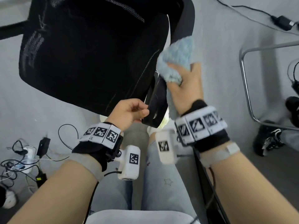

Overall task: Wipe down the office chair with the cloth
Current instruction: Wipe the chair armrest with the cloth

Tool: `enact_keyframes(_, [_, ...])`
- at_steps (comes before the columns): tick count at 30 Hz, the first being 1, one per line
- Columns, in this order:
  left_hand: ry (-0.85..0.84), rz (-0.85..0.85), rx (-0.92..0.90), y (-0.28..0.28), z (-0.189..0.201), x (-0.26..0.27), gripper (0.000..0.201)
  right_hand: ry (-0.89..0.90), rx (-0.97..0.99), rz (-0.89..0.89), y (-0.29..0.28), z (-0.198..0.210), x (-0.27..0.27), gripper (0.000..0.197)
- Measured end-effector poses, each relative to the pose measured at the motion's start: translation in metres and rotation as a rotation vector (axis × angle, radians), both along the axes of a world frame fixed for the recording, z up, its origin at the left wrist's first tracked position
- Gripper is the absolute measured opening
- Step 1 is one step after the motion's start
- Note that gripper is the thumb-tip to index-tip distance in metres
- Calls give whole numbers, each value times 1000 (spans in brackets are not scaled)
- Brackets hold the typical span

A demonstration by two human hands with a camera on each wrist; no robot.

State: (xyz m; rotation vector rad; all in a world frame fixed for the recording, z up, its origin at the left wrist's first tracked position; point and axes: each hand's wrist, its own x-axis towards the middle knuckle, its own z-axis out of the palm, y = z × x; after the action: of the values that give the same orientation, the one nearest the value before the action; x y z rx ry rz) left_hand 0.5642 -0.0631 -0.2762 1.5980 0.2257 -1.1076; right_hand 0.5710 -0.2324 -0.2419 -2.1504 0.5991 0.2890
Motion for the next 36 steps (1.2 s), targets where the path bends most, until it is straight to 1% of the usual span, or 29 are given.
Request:
enact_keyframes(2, [-11,-19,2,-2,-2,1,21,33,26,61,9,4,-27,43])
enact_keyframes(4, [5,-39,-8,-3,-4,3,21,67,26,100,9,6,-37,44])
enact_keyframes(6, [29,-41,-20,-4,-4,5,18,75,-5,105,1,4,-23,41])
enact_keyframes(10, [37,-34,-16,-9,-6,7,17,30,-56,29,-21,-7,31,38])
enact_keyframes(12, [32,-14,-17,-15,-6,8,17,-9,-79,0,-22,-9,38,36])
enact_keyframes(15, [-2,-1,-26,-26,-6,12,17,-26,-2,-14,-13,-7,10,39])
enact_keyframes(17, [-24,-3,-20,-31,-7,16,19,-21,53,26,-7,-4,-20,37])
enact_keyframes(19, [-17,-44,-28,-33,-7,21,18,-15,70,77,-8,-3,-36,38])
enact_keyframes(21, [9,-122,-49,-31,-5,26,19,6,32,120,-15,-2,-26,38])
enact_keyframes(23, [21,-199,-46,-28,-5,28,23,9,-43,130,-24,-3,0,38])
enact_keyframes(25, [6,-215,-20,-28,-4,27,23,-23,-63,88,-30,-4,28,37])
enact_keyframes(27, [-22,-194,6,-31,-5,26,20,-66,-59,60,-28,-6,36,34])
enact_keyframes(29, [-47,-179,30,-36,-5,24,21,-90,5,44,-22,-5,17,27])
enact_keyframes(30, [-54,-168,36,-38,-5,22,21,-88,31,64,-18,-5,1,30])
enact_keyframes(31, [-52,-153,36,-39,-5,21,19,-70,41,108,-16,-4,-17,34])
enact_keyframes(33, [-35,-127,30,-40,-6,19,18,-44,17,200,-16,-5,-43,34])
enact_keyframes(34, [-27,-113,29,-41,-6,18,19,-56,1,230,-19,-8,-49,33])
enact_keyframes(36, [-21,-77,26,-41,-6,17,18,-87,-36,263,-25,-10,-41,30])
